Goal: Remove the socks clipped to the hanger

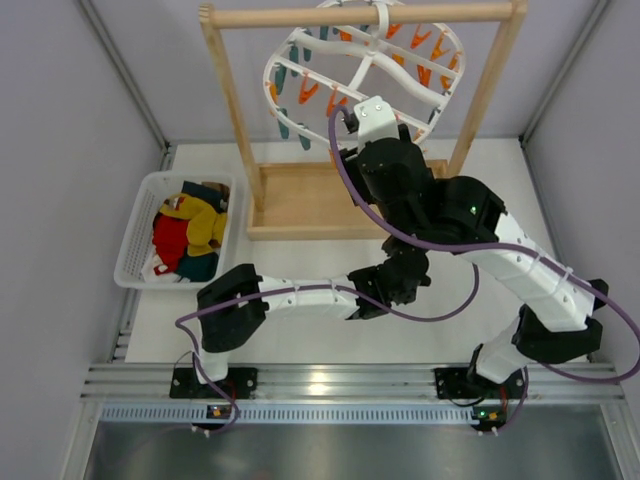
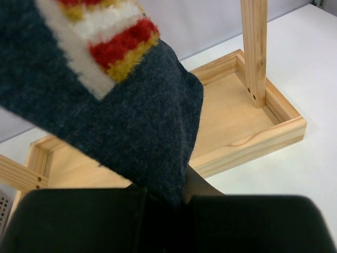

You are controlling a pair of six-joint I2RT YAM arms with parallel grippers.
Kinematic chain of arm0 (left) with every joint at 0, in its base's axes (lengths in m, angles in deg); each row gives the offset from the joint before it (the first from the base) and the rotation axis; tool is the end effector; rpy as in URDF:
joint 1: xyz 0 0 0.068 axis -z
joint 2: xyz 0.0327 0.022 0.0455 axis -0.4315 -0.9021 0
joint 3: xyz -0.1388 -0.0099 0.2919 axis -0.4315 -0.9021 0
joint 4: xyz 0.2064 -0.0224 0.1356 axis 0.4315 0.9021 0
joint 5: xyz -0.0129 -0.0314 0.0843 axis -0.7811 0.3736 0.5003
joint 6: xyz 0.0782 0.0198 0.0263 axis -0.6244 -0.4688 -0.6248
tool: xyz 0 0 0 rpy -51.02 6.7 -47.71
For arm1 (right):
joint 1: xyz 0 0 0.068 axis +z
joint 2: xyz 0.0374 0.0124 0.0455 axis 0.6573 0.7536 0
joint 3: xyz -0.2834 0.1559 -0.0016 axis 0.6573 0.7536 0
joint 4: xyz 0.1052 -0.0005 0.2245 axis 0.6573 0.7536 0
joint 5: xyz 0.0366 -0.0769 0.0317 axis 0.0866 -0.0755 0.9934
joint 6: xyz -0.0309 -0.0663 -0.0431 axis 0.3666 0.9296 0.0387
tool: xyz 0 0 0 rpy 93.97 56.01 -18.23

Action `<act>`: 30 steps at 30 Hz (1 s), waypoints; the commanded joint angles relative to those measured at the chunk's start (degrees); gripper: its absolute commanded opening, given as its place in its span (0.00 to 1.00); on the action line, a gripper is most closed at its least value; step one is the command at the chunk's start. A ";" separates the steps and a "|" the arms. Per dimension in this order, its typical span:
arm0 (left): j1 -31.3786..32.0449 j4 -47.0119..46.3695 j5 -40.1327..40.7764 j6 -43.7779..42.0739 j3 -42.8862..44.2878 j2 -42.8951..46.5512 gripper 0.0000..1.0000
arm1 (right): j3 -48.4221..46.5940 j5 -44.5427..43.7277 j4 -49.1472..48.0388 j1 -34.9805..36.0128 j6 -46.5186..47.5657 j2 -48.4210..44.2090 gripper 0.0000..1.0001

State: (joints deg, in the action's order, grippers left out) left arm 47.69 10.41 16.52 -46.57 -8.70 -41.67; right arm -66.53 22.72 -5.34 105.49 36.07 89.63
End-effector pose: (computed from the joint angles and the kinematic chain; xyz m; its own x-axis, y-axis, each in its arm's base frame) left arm 0.1958 -0.4256 0.3460 0.0552 0.2703 -0.9612 0.2167 0.9365 0.2758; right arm 0.1754 0.2385 0.5535 -0.2003 -0.3072 -0.9303 -0.3041 0.9222 -0.2391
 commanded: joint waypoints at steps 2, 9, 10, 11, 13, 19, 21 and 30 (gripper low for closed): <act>0.31 -1.13 1.36 -1.21 3.09 -1.05 0.00 | 2.68 -6.55 0.69 1.25 -0.40 -4.96 0.63; 0.31 -1.13 1.19 -0.86 3.18 -0.88 0.00 | 12.51 -8.12 -2.74 1.16 -1.73 -11.46 0.63; 0.31 -1.13 1.19 -0.77 3.18 -0.87 0.00 | 13.22 -8.48 -3.78 1.16 -1.46 -11.99 0.63; 0.31 -1.05 1.10 -0.69 3.26 -0.87 0.00 | 13.75 -9.18 -3.88 1.08 -1.29 -12.26 0.63; 0.48 -1.13 0.84 -0.68 2.92 -0.35 0.00 | 13.84 -9.18 -4.06 1.08 -1.11 -12.09 0.63; 1.10 -1.13 0.48 0.02 2.21 1.14 0.00 | 14.98 -10.84 -6.78 -0.76 1.09 -9.89 0.62; 1.28 -1.13 0.57 0.02 1.77 1.67 0.00 | 17.87 -11.38 -11.25 -2.08 2.74 -10.58 0.59; 1.54 -1.13 0.05 1.51 0.10 3.69 0.00 | 20.79 -13.05 -18.12 -5.51 6.89 -9.28 0.58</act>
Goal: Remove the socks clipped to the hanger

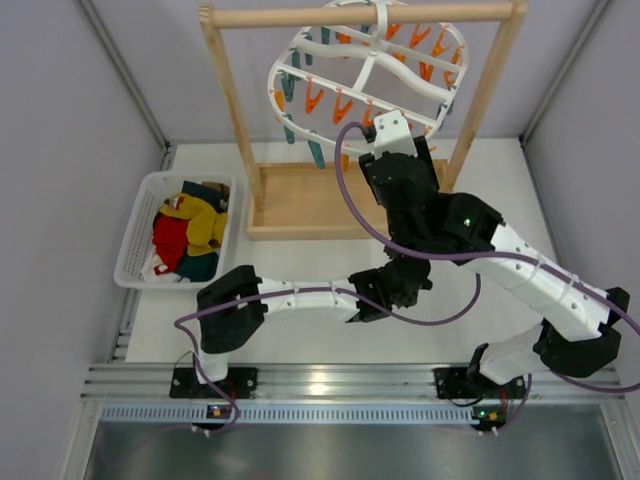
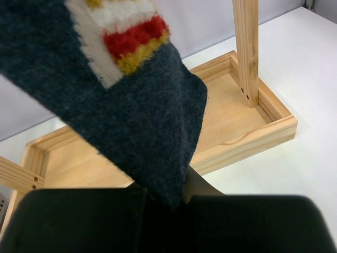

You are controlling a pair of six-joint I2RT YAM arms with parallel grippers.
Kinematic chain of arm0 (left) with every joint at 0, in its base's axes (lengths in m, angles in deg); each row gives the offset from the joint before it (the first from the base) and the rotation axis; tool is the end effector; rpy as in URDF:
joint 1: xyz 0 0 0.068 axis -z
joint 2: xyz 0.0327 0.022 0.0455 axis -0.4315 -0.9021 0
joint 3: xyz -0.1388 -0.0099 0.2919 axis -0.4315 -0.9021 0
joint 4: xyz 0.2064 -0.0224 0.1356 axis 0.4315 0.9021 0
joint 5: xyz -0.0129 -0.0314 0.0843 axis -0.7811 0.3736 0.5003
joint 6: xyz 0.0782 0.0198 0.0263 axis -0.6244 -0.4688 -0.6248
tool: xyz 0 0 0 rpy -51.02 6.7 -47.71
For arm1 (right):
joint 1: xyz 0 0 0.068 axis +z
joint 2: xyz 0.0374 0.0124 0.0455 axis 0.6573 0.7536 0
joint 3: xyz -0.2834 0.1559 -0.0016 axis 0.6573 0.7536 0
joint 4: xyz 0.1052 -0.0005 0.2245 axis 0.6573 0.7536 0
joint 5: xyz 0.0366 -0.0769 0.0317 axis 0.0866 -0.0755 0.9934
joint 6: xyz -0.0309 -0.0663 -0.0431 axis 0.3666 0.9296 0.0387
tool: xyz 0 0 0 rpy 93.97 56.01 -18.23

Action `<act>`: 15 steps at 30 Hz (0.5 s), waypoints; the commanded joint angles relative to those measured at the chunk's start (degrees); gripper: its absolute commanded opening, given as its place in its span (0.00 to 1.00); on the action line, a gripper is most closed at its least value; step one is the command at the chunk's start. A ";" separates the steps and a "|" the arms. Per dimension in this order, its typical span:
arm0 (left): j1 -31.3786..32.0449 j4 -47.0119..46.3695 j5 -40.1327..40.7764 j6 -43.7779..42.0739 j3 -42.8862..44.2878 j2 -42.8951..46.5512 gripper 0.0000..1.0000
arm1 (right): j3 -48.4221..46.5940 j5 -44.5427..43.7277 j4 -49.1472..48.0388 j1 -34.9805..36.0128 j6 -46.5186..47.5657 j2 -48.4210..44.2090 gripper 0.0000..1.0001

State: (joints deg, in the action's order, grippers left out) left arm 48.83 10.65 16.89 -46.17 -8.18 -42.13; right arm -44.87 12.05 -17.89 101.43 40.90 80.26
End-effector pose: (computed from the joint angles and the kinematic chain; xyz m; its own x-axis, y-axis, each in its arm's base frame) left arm 0.1881 -0.4313 0.3451 0.0565 0.2660 -0.9623 0.2298 0.9345 0.2717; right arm 0.1854 0.1973 0.5154 -0.2011 -0.3671 -0.9082 -0.0756 0.9302 -0.3593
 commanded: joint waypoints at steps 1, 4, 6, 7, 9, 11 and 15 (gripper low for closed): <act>0.40 -1.29 -0.50 1.21 -0.51 4.33 0.00 | -0.79 -2.38 -5.66 -1.80 2.23 0.19 0.58; 0.40 -1.46 -0.42 1.21 -0.69 4.51 0.00 | -0.08 -3.61 -6.01 -2.24 2.15 -0.24 0.58; 0.40 -1.37 -0.41 1.29 -0.86 4.51 0.00 | 1.84 -2.65 -8.03 -2.59 3.02 -1.39 0.58; 0.40 -1.37 -0.59 1.56 -0.95 4.85 0.00 | 2.81 -1.60 -9.95 -2.94 3.98 -1.65 0.58; 0.40 -1.37 -0.77 2.08 -1.48 5.29 0.00 | 3.17 -1.51 -11.37 -3.38 5.21 -1.13 0.57; 0.40 -1.37 -1.03 2.78 -1.83 5.91 0.00 | 2.39 -1.42 -12.08 -4.26 6.01 0.36 0.56; 0.40 -1.37 -1.03 2.61 -1.83 6.09 0.00 | 0.89 -1.59 -12.25 -4.35 5.84 2.30 0.53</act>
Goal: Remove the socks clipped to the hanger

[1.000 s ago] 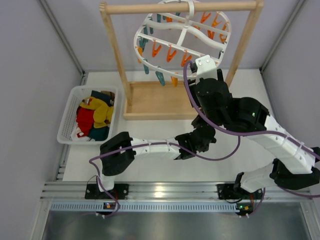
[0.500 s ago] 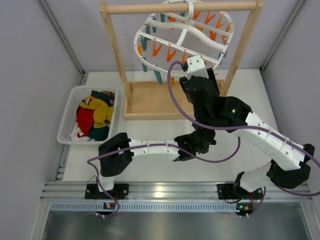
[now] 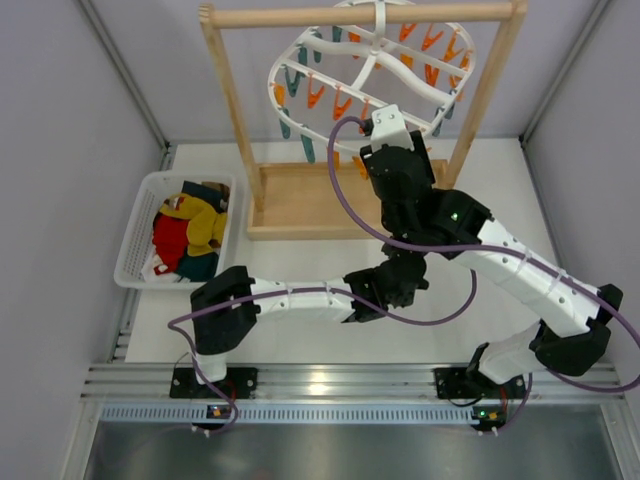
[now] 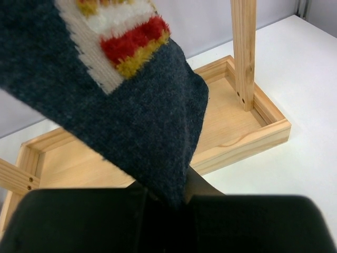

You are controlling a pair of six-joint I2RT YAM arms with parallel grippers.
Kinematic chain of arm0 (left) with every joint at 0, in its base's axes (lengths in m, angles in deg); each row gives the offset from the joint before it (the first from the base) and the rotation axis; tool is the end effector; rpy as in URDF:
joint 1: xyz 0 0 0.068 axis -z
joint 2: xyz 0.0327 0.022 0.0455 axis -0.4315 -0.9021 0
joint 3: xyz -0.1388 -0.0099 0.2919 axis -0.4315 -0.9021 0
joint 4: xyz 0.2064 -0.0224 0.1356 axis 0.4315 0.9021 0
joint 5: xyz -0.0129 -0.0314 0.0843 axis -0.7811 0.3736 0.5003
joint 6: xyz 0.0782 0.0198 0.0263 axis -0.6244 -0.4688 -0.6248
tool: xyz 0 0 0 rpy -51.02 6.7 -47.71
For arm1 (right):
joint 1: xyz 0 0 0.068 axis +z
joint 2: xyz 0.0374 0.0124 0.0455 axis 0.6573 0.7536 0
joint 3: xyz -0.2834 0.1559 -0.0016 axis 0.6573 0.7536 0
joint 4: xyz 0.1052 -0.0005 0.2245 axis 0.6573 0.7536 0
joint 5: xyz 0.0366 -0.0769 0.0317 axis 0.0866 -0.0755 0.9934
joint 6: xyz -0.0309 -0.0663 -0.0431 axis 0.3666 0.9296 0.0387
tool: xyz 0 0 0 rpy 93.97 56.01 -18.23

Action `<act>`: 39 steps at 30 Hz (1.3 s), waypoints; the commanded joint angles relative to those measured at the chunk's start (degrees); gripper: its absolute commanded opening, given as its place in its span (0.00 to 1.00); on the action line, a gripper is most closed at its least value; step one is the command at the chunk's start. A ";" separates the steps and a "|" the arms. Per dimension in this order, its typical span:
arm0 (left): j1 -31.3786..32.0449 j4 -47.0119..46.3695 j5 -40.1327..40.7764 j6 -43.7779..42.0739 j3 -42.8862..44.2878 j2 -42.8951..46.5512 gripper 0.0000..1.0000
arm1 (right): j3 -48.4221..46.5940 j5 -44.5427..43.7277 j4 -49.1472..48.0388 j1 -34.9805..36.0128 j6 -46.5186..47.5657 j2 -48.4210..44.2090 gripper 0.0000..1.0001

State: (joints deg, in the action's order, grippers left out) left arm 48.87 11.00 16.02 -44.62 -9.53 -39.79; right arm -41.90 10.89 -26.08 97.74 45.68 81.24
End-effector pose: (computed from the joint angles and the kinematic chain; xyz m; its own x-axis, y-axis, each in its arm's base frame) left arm 0.1845 -0.4218 0.3544 0.0567 0.2292 -0.9717 0.2455 0.9402 0.2361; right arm 0.2073 0.1981 0.5108 -0.1878 -0.3747 -0.9079 0.0021 0.9242 -0.3819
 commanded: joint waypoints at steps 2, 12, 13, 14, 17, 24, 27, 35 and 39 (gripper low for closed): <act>0.45 -1.64 -0.33 0.97 -0.39 3.49 0.00 | -2.18 -0.87 -4.50 -0.66 0.96 1.67 0.51; -3.49 6.79 -4.63 11.33 -5.83 5.23 0.00 | -0.59 1.14 -9.16 -0.04 0.26 0.09 0.02; -3.85 6.80 -4.55 12.04 -6.97 5.77 0.00 | -0.59 1.41 -9.24 -0.13 0.17 -0.09 0.02; -4.21 6.80 -4.20 12.74 -9.24 6.38 0.00 | -0.25 2.02 -9.42 -0.13 0.00 -0.26 0.02; -5.26 10.82 -2.62 19.31 -13.29 10.15 0.00 | 1.25 3.34 -10.39 -0.57 -0.35 -1.23 0.06; -25.96 43.16 -14.91 46.22 -19.89 28.16 0.00 | 8.63 9.58 -11.35 -1.27 -2.29 -8.43 0.44; -37.98 50.04 -20.62 50.98 -21.74 36.51 0.00 | 11.09 13.18 -10.04 -1.53 -3.16 -12.03 0.63; -77.85 53.47 -43.43 47.56 -18.16 34.55 0.00 | 18.12 22.94 -7.57 -1.45 -2.29 -22.05 0.99; -88.58 52.95 -51.90 52.45 -15.86 24.62 0.00 | 19.80 23.29 -6.35 -1.53 -1.94 -25.39 0.99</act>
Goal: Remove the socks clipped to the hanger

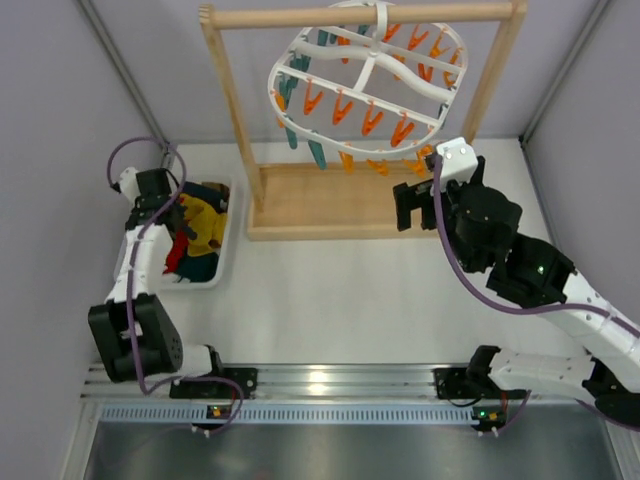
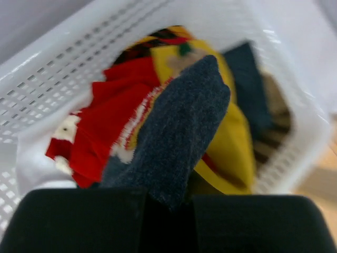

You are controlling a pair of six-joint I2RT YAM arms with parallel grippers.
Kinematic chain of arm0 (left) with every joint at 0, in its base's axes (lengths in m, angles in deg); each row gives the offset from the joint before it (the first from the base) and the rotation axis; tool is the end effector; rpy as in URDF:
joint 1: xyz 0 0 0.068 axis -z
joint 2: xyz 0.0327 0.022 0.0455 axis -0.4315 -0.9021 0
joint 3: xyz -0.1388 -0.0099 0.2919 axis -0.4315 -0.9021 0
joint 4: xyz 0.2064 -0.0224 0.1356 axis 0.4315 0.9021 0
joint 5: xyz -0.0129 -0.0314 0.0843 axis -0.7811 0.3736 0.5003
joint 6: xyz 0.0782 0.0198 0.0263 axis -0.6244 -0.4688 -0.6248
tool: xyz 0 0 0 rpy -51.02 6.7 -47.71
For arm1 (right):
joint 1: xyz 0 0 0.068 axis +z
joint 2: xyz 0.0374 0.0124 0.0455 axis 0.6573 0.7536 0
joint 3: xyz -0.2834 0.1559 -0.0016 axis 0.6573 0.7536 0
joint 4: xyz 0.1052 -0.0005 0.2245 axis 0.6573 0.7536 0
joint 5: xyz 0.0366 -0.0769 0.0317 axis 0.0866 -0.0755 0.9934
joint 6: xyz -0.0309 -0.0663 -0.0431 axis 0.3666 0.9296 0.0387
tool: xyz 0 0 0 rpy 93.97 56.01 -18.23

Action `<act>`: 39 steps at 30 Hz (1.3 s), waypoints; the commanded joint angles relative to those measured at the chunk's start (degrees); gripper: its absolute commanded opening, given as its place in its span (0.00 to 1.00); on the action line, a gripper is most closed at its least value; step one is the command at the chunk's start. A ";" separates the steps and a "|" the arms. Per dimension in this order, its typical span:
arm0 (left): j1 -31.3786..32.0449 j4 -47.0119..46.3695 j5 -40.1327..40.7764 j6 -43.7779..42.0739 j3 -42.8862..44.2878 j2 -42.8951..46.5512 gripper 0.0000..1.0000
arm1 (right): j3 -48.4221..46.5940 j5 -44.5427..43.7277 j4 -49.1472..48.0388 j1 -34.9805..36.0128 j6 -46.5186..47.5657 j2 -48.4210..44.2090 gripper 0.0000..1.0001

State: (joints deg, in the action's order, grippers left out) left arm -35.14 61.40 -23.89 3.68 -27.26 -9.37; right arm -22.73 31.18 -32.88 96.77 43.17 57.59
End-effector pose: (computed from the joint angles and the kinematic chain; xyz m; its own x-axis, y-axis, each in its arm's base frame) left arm 0.2913 0.0750 0.3244 -0.2572 -0.5894 -0.7658 -0.6932 0.6646 -0.2787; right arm 0.1366 0.1165 0.4985 -0.0687 -0.1734 -0.9825 -0.2928 0.9449 -0.1463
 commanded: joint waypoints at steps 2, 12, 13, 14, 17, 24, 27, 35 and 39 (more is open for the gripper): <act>-4.92 2.37 -13.32 4.87 3.88 -11.79 0.00 | 2.03 3.54 0.54 -0.57 0.05 -4.11 0.99; -8.43 2.54 -11.93 6.37 3.81 -20.45 0.32 | 5.99 9.60 -1.04 -0.66 1.72 -11.50 0.99; -8.43 2.54 -11.14 6.20 3.28 -18.69 0.40 | 6.08 9.69 -1.13 -0.66 1.54 -11.77 0.99; -8.43 2.63 -11.05 5.76 3.19 -15.63 0.49 | 5.99 9.60 -0.95 -0.57 1.28 -11.94 0.99; -8.43 2.72 -10.78 5.14 3.27 -8.95 0.75 | 5.91 10.39 -0.87 -0.66 0.67 -11.95 1.00; -8.43 3.15 -13.58 0.58 4.76 0.30 0.98 | 7.74 7.59 -0.43 -0.66 -2.23 -11.07 0.99; -8.43 5.00 -19.63 -1.71 6.69 3.54 0.98 | 9.84 3.47 -0.34 -0.84 -6.16 -11.59 0.99; -4.58 12.81 -30.94 -15.41 5.83 22.70 0.98 | 20.93 15.20 -4.83 -9.70 -13.48 -18.54 0.99; 5.88 17.91 -25.73 -19.55 4.50 32.11 0.98 | 23.30 18.65 -0.97 -17.43 -16.02 -17.40 0.99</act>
State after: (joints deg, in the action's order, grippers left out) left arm -33.70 73.07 -51.41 -9.26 -22.60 17.30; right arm -0.55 44.51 -33.78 83.42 31.00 40.04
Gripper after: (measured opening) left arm 0.982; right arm 0.993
